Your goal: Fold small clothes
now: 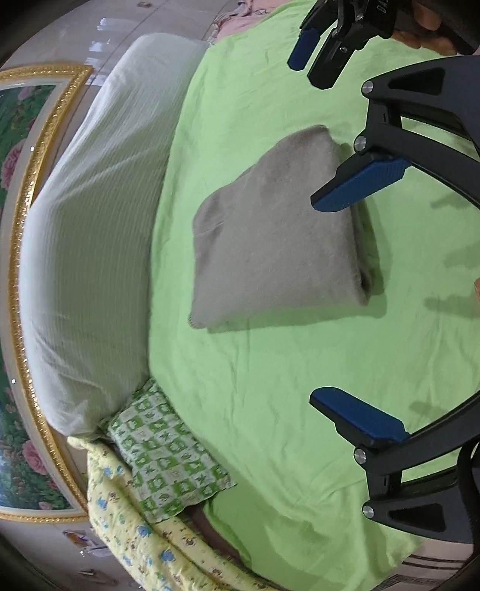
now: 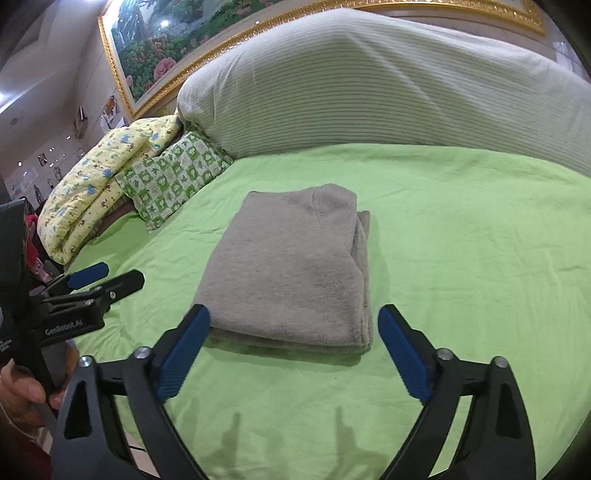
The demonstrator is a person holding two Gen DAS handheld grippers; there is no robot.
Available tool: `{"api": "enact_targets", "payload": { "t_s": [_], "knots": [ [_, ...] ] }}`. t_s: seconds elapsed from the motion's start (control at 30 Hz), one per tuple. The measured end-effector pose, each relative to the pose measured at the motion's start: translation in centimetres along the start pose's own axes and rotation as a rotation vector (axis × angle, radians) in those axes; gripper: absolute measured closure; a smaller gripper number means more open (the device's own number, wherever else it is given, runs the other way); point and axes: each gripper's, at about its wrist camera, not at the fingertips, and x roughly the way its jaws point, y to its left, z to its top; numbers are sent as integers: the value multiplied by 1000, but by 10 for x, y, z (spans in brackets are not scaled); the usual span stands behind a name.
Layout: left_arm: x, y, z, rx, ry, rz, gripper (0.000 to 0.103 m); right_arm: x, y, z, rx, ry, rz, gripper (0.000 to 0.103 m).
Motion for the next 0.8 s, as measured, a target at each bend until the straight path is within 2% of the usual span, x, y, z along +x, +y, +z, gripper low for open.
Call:
{"api": "enact_targets", "payload": {
  "t_s": [0.23, 0.5, 0.8],
  "knots": [
    [20, -2, -21, 10, 71, -25, 7, 20, -1, -14, 34, 51, 0, 8],
    [37, 0, -34, 17, 91, 6, 7, 39, 3, -26, 4, 78, -10, 8],
    [50, 3, -40, 6, 78, 40, 7, 55, 7, -34, -61, 55, -50, 8]
  ]
}}
